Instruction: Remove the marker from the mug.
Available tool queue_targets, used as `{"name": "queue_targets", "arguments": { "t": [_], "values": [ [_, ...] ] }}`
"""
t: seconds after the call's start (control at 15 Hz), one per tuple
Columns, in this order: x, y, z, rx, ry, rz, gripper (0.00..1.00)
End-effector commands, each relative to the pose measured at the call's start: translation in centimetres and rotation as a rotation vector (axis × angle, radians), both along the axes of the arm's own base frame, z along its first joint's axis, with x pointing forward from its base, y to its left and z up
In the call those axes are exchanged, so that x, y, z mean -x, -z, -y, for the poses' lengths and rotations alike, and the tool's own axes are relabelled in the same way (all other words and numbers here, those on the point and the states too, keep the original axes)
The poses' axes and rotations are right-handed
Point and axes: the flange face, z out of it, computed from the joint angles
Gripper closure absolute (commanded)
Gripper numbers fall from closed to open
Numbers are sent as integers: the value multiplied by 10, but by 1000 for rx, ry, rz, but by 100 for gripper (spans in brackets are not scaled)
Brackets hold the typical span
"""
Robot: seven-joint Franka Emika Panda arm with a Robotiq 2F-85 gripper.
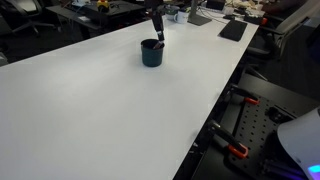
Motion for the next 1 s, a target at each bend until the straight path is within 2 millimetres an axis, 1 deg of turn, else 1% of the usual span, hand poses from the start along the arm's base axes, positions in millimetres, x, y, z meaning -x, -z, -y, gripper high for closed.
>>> {"name": "queue_targets", "arguments": {
  "t": [0.0, 0.13, 0.27, 0.4, 0.6, 0.8, 0.93],
  "values": [
    [5, -4, -1, -7, 20, -1, 95],
    [5, -7, -1, -1, 22, 6, 95],
    [6, -15, 5, 24, 48, 10, 95],
    [9, -35, 18, 74, 87, 32, 95],
    [14, -75, 42, 148, 151, 75, 95],
    [21, -111, 61, 210, 195, 116, 95],
    [25, -129, 69, 239, 213, 135, 95]
  ]
}}
